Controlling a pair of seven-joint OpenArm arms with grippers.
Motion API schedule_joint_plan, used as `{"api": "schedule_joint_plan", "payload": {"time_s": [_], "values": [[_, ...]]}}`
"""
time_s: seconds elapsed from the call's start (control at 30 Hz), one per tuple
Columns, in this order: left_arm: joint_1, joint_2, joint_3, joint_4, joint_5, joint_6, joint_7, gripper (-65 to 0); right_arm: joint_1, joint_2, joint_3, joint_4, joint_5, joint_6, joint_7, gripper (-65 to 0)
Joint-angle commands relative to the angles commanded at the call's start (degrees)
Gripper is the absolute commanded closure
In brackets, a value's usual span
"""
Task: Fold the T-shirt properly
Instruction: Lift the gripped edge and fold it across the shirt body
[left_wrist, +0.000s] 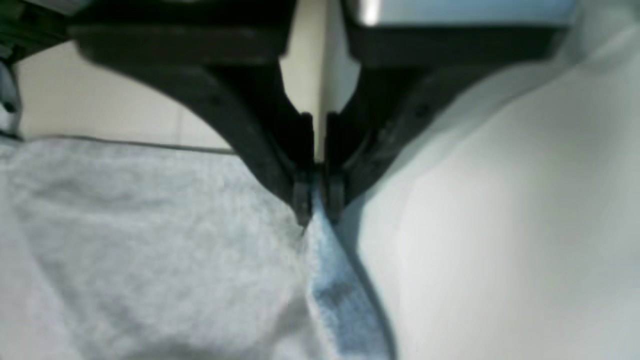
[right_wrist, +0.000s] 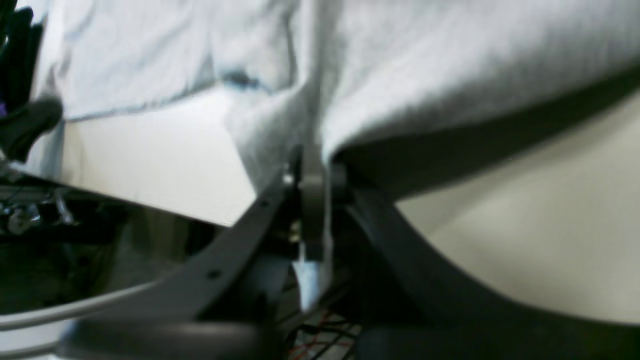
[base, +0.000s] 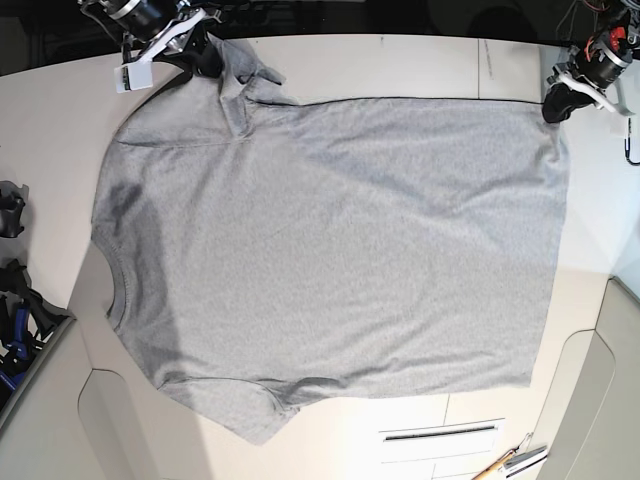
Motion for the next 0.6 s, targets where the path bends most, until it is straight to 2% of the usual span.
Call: {"api": "schedule_joint_plan", "payload": {"time_s": [0.07, 0.17, 0.33, 0.47, 0.6], "values": [[0.00, 0.00, -1.51, 1.40, 0.00, 0.00, 0.00, 0.0, 0.02, 0.00, 1.33, 1.40, 1.51, 0.55, -0.46, 0.0], [0.00, 0.00, -2.08, 3.30, 0.00, 0.00, -0.04, 0.0, 0.07, 0.00, 2.89, 4.33, 3.58, 3.08, -1.05, 0.0], [-1.88, 0.00, -2.08, 3.89, 0.26, 0.00, -1.70, 0.0, 2.51, 0.00, 4.20, 7.19, 3.17, 3.15, -1.38, 0.0], [-6.93, 0.00, -2.05, 3.87, 3.32, 0.00, -1.70, 0.0, 6.67, 0.00, 5.22, 7.19, 2.62, 3.19, -1.51, 0.0], [-11.87, 0.00, -2.05, 3.82, 6.69, 0.00, -1.70, 0.0, 12.63, 0.09, 5.22, 6.82, -0.57, 3.17, -1.84, 0.0]]}}
